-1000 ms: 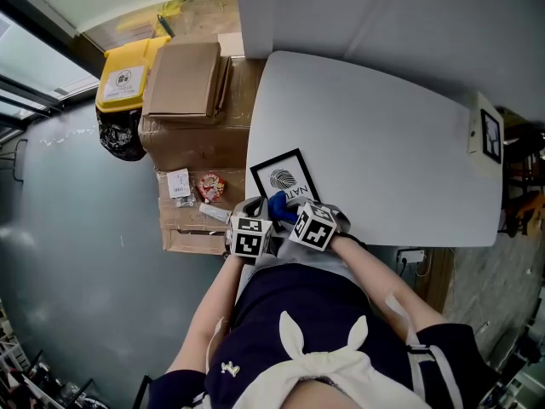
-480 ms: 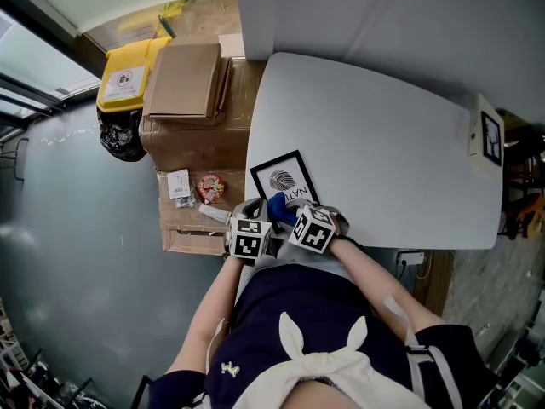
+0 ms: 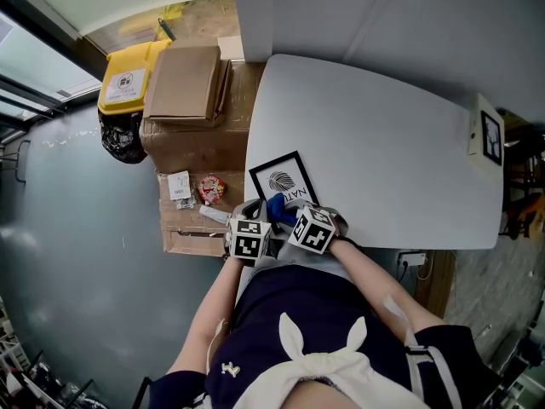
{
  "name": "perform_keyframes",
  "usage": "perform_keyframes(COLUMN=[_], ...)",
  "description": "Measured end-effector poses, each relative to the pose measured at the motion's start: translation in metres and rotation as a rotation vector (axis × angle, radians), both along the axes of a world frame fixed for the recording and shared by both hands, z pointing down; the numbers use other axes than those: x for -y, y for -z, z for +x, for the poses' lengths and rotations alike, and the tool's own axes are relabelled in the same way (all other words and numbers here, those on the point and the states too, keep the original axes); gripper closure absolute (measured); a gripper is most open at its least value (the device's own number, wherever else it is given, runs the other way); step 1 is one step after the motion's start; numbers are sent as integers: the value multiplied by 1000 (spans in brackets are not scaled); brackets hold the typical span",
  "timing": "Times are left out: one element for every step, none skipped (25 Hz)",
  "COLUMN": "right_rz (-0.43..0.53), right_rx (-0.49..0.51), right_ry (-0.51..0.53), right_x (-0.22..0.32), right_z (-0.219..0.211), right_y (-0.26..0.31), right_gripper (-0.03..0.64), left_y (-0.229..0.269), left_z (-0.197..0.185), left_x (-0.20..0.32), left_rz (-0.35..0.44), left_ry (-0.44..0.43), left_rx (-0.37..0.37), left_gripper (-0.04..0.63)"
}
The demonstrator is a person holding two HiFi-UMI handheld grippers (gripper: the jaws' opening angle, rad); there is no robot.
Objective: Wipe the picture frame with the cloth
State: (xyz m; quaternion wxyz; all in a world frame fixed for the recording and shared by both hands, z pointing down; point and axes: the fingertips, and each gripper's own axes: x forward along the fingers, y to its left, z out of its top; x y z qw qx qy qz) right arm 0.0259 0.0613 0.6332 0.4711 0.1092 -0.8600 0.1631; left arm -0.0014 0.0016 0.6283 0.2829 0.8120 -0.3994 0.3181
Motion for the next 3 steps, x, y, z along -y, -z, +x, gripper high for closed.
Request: perform_keyframes(right_rz=[1,1,2], right_rx=[2,3,4], right_ry=[-1,-3,-4], right_x=[0,0,0], right_z=[0,0,0], right_y=[0,0,0], right_gripper=[532,532,532], left_y=[0,0,0], left_z=[0,0,0], left_x=[0,0,0], left_rz=[0,0,-1], left_ry=[1,2,2], left_rx=[0,0,0], left_gripper=[592,591,591])
